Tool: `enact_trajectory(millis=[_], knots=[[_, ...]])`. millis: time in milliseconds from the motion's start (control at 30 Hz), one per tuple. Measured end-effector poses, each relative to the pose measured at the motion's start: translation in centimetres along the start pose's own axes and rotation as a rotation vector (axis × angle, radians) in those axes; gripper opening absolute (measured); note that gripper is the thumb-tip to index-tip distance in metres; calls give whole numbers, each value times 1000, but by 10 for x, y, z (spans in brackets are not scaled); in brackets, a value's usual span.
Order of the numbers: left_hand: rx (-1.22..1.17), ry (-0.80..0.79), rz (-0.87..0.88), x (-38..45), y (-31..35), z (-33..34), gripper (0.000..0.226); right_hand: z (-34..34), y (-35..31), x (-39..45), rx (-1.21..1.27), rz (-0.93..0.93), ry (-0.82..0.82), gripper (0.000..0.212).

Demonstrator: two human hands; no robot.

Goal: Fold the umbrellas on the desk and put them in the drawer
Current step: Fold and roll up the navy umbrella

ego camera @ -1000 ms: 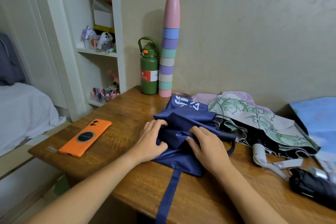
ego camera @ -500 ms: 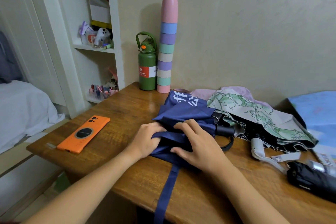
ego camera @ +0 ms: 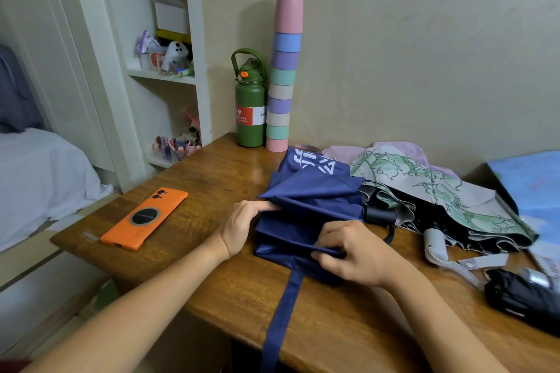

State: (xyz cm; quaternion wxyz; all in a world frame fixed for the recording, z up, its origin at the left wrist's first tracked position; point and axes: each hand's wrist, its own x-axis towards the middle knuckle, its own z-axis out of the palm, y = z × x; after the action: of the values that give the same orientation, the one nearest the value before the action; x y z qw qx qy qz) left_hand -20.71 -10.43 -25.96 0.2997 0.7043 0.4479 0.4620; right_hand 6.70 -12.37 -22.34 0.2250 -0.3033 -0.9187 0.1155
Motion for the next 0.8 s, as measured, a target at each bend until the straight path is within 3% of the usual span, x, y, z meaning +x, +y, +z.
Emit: enact_trajectory(millis=[100, 167, 233, 400, 500, 567, 633, 700, 800], knots=[[69, 10, -68, 3, 6, 1, 59, -2, -3, -1, 20, -4, -18, 36], [201, 4, -98, 7, 7, 1, 43, -1, -12, 1, 63, 18, -41, 49], [318, -36, -47, 9, 4, 4, 32, 1, -19, 3, 94, 27, -50, 53], [530, -178, -60, 10, 1, 10, 52, -1, -17, 2, 55, 42, -75, 48], [732, -289, -57, 10, 2, 12, 62, -4, -18, 2, 26, 27, 48, 29], [835, -343, -35, 8, 5, 14, 73, -5, -21, 3, -10, 10, 235, 19], [860, -346, -33, 6, 7, 14, 70, -6, -22, 4, -100, 1, 437, 16], [831, -323, -30, 6, 9, 15, 63, -5, -19, 7, -227, 18, 507, 30], [746, -290, -58, 4, 12, 17, 65, 1, -14, 8, -395, 135, 402, 57]])
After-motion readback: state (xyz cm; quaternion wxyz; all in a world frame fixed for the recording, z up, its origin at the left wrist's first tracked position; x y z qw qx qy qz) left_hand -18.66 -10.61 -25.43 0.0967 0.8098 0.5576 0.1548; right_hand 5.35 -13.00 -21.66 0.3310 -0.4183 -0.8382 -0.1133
